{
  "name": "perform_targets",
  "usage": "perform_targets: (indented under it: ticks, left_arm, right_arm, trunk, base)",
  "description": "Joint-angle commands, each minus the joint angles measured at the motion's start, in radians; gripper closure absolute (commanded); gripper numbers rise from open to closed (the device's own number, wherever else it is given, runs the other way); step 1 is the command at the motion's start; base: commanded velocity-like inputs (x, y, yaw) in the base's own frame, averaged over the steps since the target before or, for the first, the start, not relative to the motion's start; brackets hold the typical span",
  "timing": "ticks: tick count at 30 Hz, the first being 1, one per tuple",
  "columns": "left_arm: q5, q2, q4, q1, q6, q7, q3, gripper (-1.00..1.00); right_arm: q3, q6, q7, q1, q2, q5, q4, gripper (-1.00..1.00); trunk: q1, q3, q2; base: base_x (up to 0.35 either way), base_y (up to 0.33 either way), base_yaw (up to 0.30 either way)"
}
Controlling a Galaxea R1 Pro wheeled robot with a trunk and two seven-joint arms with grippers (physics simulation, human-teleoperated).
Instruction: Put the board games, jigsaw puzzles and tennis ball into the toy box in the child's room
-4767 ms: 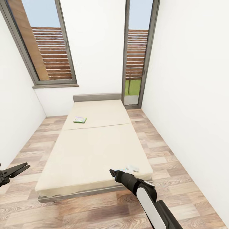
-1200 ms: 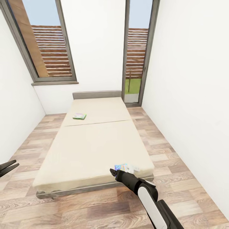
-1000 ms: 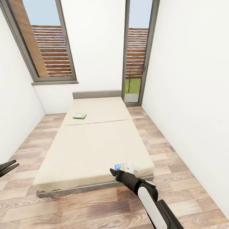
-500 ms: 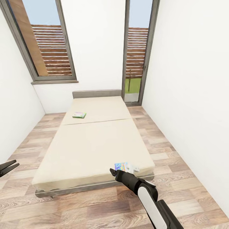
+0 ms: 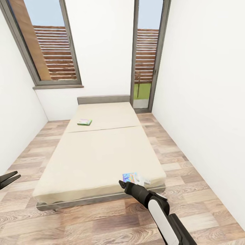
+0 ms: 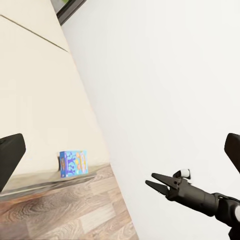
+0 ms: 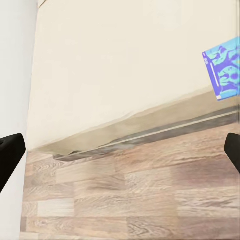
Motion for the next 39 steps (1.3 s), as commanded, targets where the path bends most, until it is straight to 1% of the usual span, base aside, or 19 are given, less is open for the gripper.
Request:
perform_targets:
  ticks: [1,5,6,11,18,25,28,30,33,36,39]
  left_arm:
    - [-0.002,0.000,0.000,-0.001,0.011,-0.005,0.000,-1.00]
    - [-0.002,0.000,0.000,-0.001,0.011,-0.005,0.000,-1.00]
    - [-0.002,0.000,0.000,-0.001,0.011,-0.005,-0.002,-1.00]
    - [-0.002,0.000,0.000,-0.001,0.011,-0.005,-0.005,-1.00]
    - [-0.002,0.000,0.000,-0.001,0.011,-0.005,-0.006,-1.00]
    - [-0.001,0.000,0.000,-0.001,0.011,-0.005,-0.007,-1.00]
    - [-0.001,0.000,0.000,-0.001,0.011,-0.005,-0.007,-1.00]
    - [0.000,0.000,0.000,-0.001,0.011,-0.005,-0.007,-1.00]
    - [0.000,0.000,0.000,-0.001,0.012,-0.005,-0.007,-1.00]
    - [0.000,0.000,0.000,-0.001,0.012,-0.005,-0.007,-1.00]
    - [0.000,0.000,0.000,-0.001,0.012,-0.005,-0.007,-1.00]
  right_arm:
    - [-0.004,0.002,-0.010,-0.001,0.000,-0.011,0.002,-1.00]
    - [-0.025,0.003,-0.010,-0.001,0.001,-0.012,0.021,-1.00]
    - [-0.035,0.004,-0.010,-0.001,0.002,-0.012,0.034,-1.00]
    - [-0.052,0.003,-0.001,-0.001,0.005,-0.017,0.067,-1.00]
    - [-0.060,0.002,0.047,-0.001,0.012,-0.053,0.099,-1.00]
    - [-0.061,0.009,0.062,-0.001,0.012,-0.070,0.109,-1.00]
    - [-0.062,0.014,0.065,-0.002,0.008,-0.078,0.110,-1.00]
    - [-0.062,0.022,0.066,-0.002,0.004,-0.090,0.110,-1.00]
    - [-0.062,0.044,0.069,-0.002,0.001,-0.121,0.111,-1.00]
    - [-0.061,0.082,0.075,-0.002,-0.001,-0.156,0.112,-1.00]
    - [-0.062,0.128,0.082,-0.003,-0.001,-0.179,0.114,-1.00]
  trunk:
    - [0.004,-0.004,-0.008]
    - [0.019,-0.017,-0.036]
    - [0.023,-0.020,-0.043]
    - [0.042,-0.036,-0.078]
    - [0.069,-0.057,-0.127]
    - [0.096,-0.079,-0.176]
    - [0.107,-0.089,-0.197]
    - [0.115,-0.095,-0.211]
    - [0.127,-0.104,-0.232]
    - [0.138,-0.114,-0.253]
    - [0.150,-0.123,-0.274]
  base:
    - [0.000,0.000,0.000]
    - [0.000,0.000,0.000]
    - [0.000,0.000,0.000]
    - [0.000,0.000,0.000]
    - [0.000,0.000,0.000]
    - [0.000,0.000,0.000]
    - [0.000,0.000,0.000]
    - [0.000,0.000,0.000]
    - [0.000,0.000,0.000]
    - [0.000,0.000,0.000]
    - [0.000,0.000,0.000]
